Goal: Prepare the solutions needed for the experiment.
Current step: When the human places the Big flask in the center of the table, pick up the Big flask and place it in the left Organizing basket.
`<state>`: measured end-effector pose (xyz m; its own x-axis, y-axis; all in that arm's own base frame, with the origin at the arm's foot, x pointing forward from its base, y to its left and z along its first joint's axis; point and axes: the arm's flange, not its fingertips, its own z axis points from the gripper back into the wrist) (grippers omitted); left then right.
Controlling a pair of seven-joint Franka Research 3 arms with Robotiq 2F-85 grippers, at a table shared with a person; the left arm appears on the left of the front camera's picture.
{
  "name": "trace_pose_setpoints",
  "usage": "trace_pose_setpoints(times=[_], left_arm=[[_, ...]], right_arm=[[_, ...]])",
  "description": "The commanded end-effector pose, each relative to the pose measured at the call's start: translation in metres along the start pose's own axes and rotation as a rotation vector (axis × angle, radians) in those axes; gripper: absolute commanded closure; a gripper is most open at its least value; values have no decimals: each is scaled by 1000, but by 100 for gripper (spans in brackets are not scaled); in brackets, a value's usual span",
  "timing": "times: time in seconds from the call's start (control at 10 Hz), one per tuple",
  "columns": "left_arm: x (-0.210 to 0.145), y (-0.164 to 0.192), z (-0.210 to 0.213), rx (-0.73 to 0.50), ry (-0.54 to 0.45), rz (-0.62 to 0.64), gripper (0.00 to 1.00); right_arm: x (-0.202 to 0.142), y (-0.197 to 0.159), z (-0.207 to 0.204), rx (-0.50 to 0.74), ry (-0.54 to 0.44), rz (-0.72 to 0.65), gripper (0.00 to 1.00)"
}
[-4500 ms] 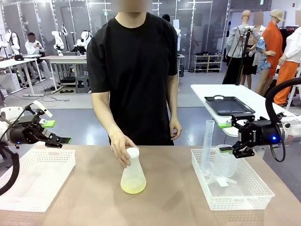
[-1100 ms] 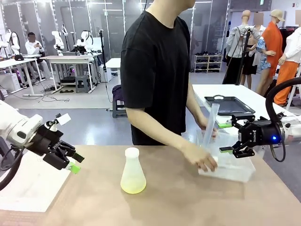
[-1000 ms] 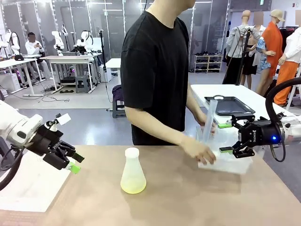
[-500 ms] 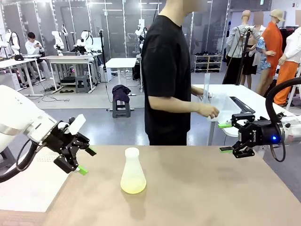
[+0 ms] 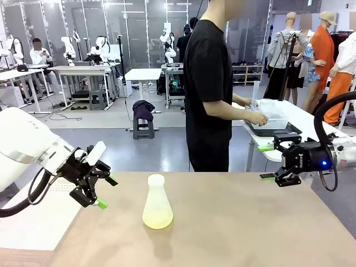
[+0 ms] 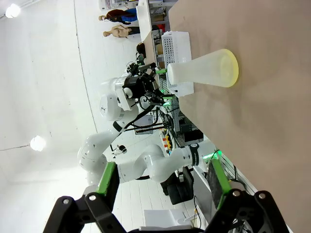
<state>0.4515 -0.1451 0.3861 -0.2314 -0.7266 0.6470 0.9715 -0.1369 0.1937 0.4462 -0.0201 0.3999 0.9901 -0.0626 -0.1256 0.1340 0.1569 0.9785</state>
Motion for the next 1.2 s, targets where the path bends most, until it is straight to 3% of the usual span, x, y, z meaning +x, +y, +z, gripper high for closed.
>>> trace_pose_setpoints(times=[0.0, 0.1, 0.2, 0.5, 0.8, 1.1], left_arm=[[7, -6, 4, -1, -4, -13, 0], [0, 0, 0, 0, 0, 0, 0], [6, 9, -18, -35, -86, -4, 0], [25, 34, -42, -33, -178, -15, 0], [11, 58, -72, -91, -255, 19, 0], [-4, 72, -90, -171, -403, 42, 0]], right_arm=[[-2, 1, 1, -6, 4, 3, 8], [-2, 1, 1, -6, 4, 3, 8], [-2, 1, 1, -6, 4, 3, 8], [-2, 1, 1, -6, 4, 3, 8], [-2, 1, 1, -6, 4, 3, 8], [-2, 1, 1, -6, 4, 3, 8]])
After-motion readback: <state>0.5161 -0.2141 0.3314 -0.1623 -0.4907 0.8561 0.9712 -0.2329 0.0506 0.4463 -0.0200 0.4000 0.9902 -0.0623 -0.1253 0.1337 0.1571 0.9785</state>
